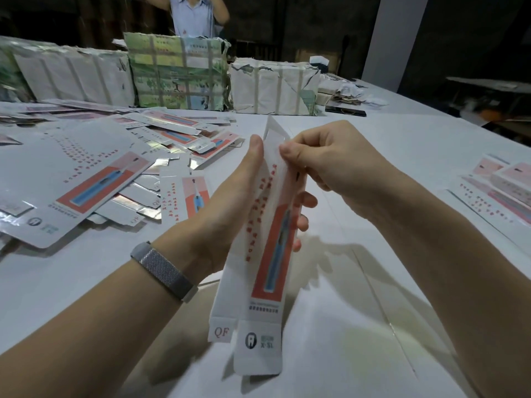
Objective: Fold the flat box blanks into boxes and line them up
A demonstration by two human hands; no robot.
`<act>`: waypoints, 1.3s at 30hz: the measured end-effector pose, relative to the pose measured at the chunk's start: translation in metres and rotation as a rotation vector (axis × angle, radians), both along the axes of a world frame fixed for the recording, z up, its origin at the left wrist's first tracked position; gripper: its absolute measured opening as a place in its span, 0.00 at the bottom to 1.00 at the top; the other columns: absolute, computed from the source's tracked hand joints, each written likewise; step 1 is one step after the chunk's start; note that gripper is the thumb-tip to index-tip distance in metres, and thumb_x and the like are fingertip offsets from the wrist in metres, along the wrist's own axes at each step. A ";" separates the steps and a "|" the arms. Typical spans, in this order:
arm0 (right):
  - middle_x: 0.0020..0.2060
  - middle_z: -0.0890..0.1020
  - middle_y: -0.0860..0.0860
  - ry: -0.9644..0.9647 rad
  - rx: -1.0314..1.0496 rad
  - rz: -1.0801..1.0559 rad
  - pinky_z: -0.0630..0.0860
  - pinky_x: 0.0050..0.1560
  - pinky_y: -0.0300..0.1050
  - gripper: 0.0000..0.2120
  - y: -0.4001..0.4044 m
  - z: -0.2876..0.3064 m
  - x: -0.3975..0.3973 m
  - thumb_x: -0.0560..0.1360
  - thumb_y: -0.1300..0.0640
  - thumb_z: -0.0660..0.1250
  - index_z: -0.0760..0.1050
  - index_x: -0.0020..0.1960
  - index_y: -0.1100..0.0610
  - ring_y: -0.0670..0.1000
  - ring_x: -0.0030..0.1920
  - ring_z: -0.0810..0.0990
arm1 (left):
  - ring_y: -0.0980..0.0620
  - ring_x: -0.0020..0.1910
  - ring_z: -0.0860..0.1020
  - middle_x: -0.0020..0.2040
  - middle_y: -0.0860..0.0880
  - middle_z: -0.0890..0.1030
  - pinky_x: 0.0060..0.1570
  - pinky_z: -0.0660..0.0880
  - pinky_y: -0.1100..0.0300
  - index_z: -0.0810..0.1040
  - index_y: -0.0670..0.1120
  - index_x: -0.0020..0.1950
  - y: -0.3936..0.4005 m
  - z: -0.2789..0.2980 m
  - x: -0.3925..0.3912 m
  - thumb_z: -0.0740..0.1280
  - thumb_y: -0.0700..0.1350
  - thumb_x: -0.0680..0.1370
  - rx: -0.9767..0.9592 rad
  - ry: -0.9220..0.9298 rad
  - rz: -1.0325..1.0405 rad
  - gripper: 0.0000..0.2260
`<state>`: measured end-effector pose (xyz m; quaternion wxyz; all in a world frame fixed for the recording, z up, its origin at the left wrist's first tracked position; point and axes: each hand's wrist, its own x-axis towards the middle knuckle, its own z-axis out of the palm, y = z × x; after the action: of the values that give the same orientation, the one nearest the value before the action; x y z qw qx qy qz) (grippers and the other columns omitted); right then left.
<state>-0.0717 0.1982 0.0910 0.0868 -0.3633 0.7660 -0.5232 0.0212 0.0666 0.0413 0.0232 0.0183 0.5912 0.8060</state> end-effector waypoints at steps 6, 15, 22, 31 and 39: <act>0.21 0.65 0.48 -0.086 -0.069 -0.060 0.59 0.26 0.38 0.15 0.000 0.004 0.001 0.80 0.58 0.66 0.77 0.36 0.62 0.46 0.24 0.60 | 0.50 0.33 0.76 0.43 0.45 0.78 0.32 0.75 0.54 0.71 0.50 0.70 0.008 -0.002 -0.005 0.69 0.67 0.73 -0.010 -0.055 0.124 0.32; 0.31 0.83 0.54 0.149 -0.167 -0.221 0.77 0.34 0.46 0.12 -0.015 -0.010 0.007 0.77 0.54 0.70 0.80 0.36 0.58 0.46 0.31 0.79 | 0.56 0.44 0.84 0.45 0.54 0.83 0.41 0.79 0.63 0.62 0.56 0.71 0.002 -0.002 -0.008 0.75 0.41 0.65 -0.383 0.230 0.346 0.38; 0.21 0.72 0.42 0.265 -0.177 -0.317 0.69 0.32 0.43 0.13 -0.016 -0.014 0.006 0.75 0.51 0.72 0.79 0.35 0.57 0.43 0.26 0.72 | 0.56 0.45 0.82 0.49 0.51 0.80 0.40 0.79 0.63 0.57 0.54 0.69 0.010 -0.011 -0.005 0.71 0.45 0.73 -0.775 0.528 0.598 0.31; 0.27 0.70 0.49 0.400 -0.404 -0.344 0.73 0.34 0.45 0.05 -0.018 -0.029 0.015 0.77 0.54 0.69 0.73 0.47 0.51 0.47 0.29 0.70 | 0.59 0.47 0.83 0.47 0.62 0.83 0.44 0.78 0.64 0.58 0.49 0.75 0.008 -0.019 -0.016 0.64 0.43 0.77 -0.389 0.454 0.496 0.28; 0.45 0.81 0.57 0.070 -0.363 -0.262 0.79 0.52 0.60 0.07 -0.026 -0.041 0.018 0.77 0.45 0.59 0.70 0.53 0.43 0.55 0.46 0.83 | 0.56 0.36 0.82 0.39 0.55 0.84 0.35 0.78 0.64 0.64 0.62 0.64 0.009 -0.021 -0.013 0.59 0.43 0.77 -0.140 0.452 0.388 0.20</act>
<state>-0.0541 0.1725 0.0498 -0.0754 -0.2882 0.7026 -0.6463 0.0081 0.0756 0.0205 -0.2619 0.0824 0.6281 0.7281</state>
